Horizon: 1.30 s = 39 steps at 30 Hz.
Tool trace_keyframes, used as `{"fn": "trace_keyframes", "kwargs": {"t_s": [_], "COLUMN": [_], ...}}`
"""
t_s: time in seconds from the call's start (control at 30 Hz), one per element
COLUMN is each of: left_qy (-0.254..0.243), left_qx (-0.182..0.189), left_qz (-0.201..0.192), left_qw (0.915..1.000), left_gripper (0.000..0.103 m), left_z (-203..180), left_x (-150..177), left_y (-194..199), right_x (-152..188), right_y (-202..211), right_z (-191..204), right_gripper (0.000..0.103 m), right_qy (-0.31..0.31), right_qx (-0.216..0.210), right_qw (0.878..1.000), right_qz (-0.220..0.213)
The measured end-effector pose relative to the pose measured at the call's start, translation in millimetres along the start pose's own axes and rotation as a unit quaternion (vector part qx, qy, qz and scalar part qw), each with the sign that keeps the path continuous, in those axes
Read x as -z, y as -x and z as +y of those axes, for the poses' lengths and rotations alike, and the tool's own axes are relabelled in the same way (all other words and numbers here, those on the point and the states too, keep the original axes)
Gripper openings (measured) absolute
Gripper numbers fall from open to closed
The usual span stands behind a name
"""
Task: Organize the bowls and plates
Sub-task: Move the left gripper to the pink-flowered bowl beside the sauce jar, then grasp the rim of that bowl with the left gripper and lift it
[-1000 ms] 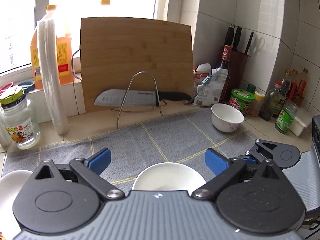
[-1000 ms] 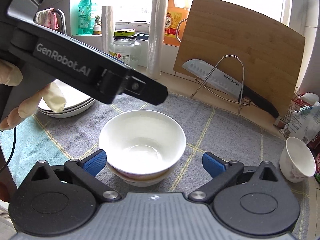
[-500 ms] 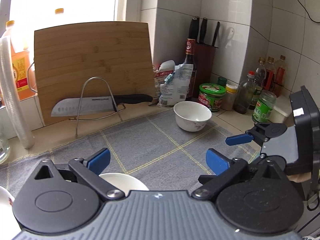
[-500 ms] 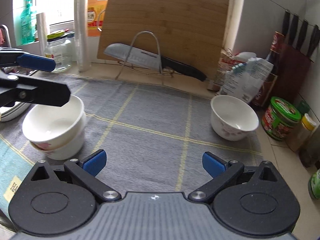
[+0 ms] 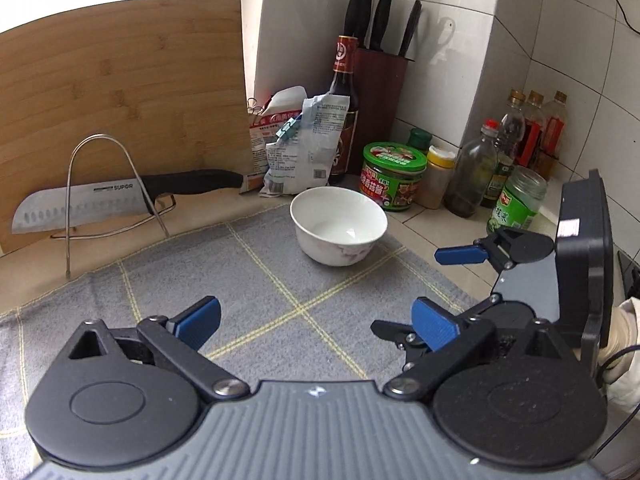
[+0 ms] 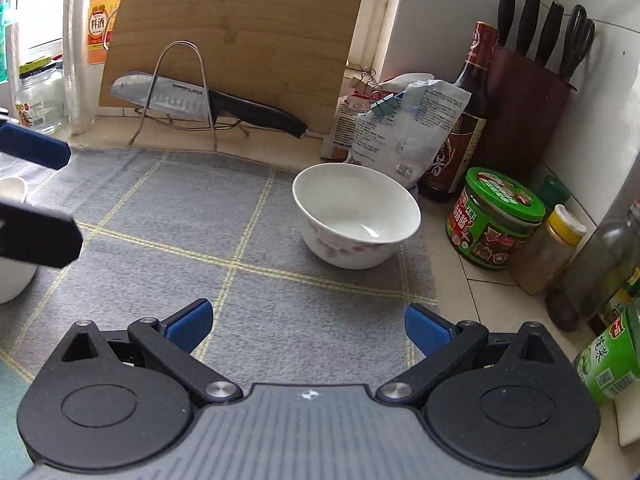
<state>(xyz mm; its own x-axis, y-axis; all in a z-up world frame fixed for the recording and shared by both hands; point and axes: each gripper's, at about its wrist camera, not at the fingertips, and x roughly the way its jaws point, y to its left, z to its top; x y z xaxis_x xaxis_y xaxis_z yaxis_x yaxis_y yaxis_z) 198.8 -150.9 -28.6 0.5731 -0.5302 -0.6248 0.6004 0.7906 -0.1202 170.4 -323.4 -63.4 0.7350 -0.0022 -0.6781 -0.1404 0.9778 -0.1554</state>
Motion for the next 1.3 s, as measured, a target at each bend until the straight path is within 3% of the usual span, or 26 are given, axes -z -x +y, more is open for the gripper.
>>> {"fn": "trace_keyframes", "kwargs": {"t_s": [0.57,0.77,1.0,1.3], "left_qy": [0.037,0.026,0.03,0.027], "left_qx": [0.03,0.024,0.032,0.036], "left_qz": [0.058,0.084,0.112,0.126], "left_qw": [0.9972,0.9958,0.9928,0.991], "left_gripper": [0.1,0.097,0.085,0.083], "left_z": [-5,-7,-2,0], "left_x": [-74,-83,-86,-87], "left_y": [-124,-161,-189,-208], "right_x": [-15,-16,-16,-19], "right_y": [-55,-70,-77,-84], "right_z": [-37,-40,-39,-38], "right_gripper": [0.103,0.103,0.103,0.103], "right_qy": [-0.001,-0.004,0.011,0.029], "right_qx": [-0.003,-0.007,-0.003,-0.008], "right_qw": [1.0,1.0,0.999,0.998], "right_qz": [-0.029,-0.028,-0.037,-0.05]}}
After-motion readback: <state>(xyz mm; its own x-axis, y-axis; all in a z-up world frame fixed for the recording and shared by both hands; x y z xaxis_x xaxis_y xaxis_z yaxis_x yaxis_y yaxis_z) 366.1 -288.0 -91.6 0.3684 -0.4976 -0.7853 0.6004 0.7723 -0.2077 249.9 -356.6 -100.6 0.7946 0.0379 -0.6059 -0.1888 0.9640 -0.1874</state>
